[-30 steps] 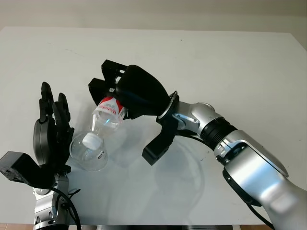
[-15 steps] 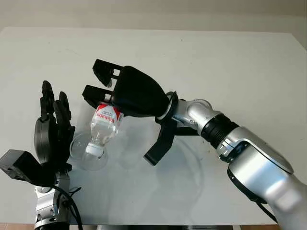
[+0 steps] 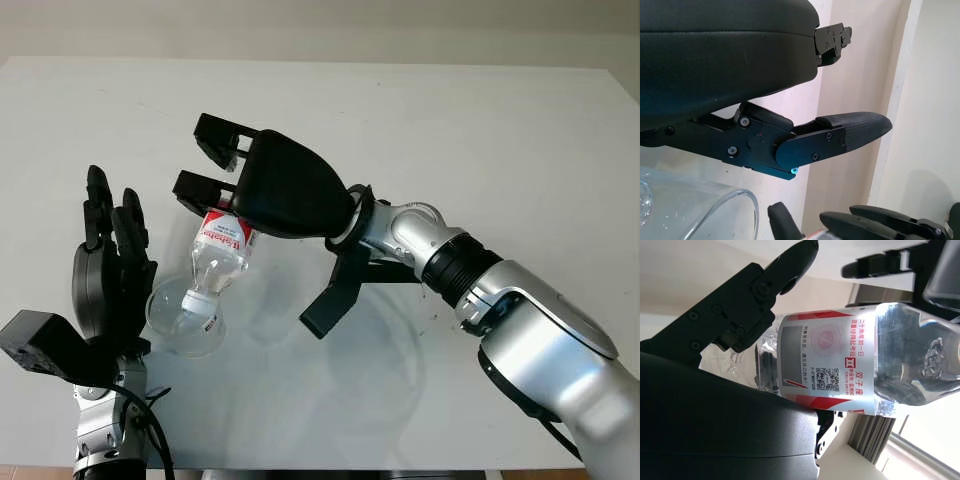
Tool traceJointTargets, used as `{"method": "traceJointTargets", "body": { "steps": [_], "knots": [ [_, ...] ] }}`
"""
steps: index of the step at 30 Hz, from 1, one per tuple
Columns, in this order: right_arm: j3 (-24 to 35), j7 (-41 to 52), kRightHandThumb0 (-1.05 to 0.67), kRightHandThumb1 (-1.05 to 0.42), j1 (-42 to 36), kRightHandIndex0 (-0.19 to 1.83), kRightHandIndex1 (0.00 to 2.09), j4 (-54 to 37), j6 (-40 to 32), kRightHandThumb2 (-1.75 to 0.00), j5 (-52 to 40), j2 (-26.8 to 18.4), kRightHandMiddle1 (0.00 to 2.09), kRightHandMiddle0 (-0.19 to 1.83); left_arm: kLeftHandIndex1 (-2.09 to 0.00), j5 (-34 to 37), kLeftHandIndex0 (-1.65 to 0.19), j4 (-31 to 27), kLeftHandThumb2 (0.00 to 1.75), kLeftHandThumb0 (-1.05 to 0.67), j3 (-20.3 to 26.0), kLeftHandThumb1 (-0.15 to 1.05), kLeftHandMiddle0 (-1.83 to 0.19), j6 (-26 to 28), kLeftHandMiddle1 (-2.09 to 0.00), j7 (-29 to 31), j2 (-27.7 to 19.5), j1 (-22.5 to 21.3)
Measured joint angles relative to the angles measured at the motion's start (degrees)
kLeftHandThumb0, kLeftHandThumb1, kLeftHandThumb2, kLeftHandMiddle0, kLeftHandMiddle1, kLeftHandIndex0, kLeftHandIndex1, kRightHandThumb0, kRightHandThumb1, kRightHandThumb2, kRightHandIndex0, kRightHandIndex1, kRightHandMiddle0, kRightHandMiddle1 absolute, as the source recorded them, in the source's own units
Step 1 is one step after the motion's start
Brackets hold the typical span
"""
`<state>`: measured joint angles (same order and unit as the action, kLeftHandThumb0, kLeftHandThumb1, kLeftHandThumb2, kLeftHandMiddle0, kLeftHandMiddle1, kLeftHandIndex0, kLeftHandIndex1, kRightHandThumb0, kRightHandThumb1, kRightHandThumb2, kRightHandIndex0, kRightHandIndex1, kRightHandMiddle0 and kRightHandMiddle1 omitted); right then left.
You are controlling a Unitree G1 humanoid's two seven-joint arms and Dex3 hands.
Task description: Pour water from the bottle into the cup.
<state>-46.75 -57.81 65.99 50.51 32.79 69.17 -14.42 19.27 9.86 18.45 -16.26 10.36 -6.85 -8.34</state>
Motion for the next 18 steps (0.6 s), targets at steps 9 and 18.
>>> {"method": "traceJointTargets", "body": {
  "steps": [9,18],
  "knots": [
    [0.3,-1.04,-0.39,-1.01,2.15,1.14,2.09,3.14,-1.16,-0.05,-1.7,1.12,2.05,0.69,-0.05,-0.03,0.18,0.47,0.64,-0.74,-0.06,1.05,0.11,-0.34,-0.05,0.0,0.12,-0.38],
    [3.16,4.86,-0.3,-1.02,1.94,1.19,2.09,4.36,2.05,-0.06,-9.2,1.88,2.09,0.79,-0.05,-0.04,0.18,0.63,0.64,-0.74,-0.06,1.05,0.11,-0.58,-0.05,-0.03,0.17,-0.51]
  ]
}}
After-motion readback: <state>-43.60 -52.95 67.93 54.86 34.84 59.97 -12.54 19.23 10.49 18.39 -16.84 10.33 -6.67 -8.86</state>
